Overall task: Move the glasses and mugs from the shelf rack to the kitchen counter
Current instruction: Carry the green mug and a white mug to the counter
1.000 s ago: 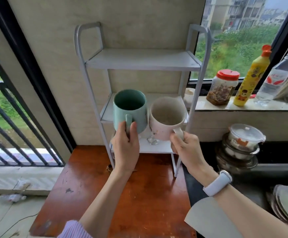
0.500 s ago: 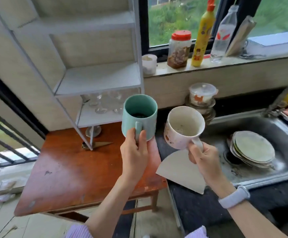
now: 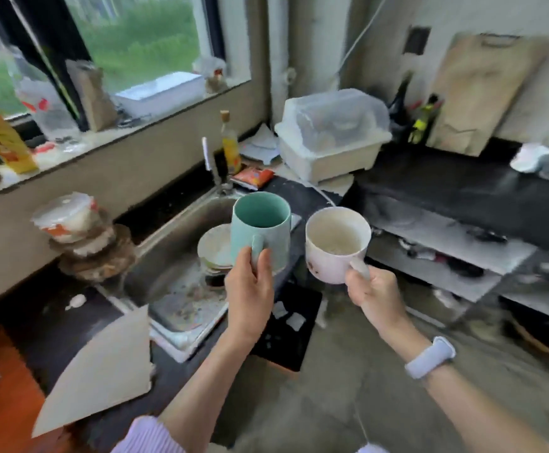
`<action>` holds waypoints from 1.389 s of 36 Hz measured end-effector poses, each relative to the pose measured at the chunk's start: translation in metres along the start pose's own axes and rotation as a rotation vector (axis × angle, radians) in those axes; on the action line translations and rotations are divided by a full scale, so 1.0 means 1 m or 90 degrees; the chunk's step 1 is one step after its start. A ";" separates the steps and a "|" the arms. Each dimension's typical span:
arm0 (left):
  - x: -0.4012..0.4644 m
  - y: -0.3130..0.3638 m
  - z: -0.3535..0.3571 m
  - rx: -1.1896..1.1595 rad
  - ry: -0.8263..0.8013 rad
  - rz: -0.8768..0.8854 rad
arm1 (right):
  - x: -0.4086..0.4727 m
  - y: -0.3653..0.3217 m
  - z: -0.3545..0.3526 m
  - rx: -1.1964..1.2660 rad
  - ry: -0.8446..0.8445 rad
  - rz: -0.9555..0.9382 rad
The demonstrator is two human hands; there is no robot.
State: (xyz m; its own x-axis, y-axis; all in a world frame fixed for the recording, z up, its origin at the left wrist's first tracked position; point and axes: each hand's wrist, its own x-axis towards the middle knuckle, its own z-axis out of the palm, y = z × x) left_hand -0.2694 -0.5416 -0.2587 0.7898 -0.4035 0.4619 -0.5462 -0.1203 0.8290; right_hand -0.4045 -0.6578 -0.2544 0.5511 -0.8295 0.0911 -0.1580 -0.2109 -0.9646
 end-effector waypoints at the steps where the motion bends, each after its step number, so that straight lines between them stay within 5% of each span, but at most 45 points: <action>1: 0.001 0.009 0.023 -0.018 -0.026 0.016 | 0.004 0.006 -0.021 -0.003 0.033 0.009; 9: 0.002 0.071 0.188 -0.116 -0.232 0.085 | 0.035 0.058 -0.167 -0.089 0.267 0.050; 25: 0.047 0.144 0.513 -0.235 -0.480 0.116 | 0.175 0.155 -0.384 -0.049 0.507 0.220; 39: 0.074 0.186 0.760 -0.232 -0.700 0.057 | 0.312 0.229 -0.532 -0.035 0.562 0.329; 50: 0.048 0.187 0.958 -0.180 -0.722 -0.012 | 0.423 0.346 -0.665 0.040 0.515 0.392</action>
State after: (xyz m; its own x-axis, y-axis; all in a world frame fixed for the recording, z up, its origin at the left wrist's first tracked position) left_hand -0.6006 -1.4521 -0.3834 0.0173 -0.9996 0.0205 -0.3431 0.0133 0.9392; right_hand -0.7704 -1.4258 -0.3853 -0.3348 -0.8907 -0.3076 -0.1711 0.3784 -0.9097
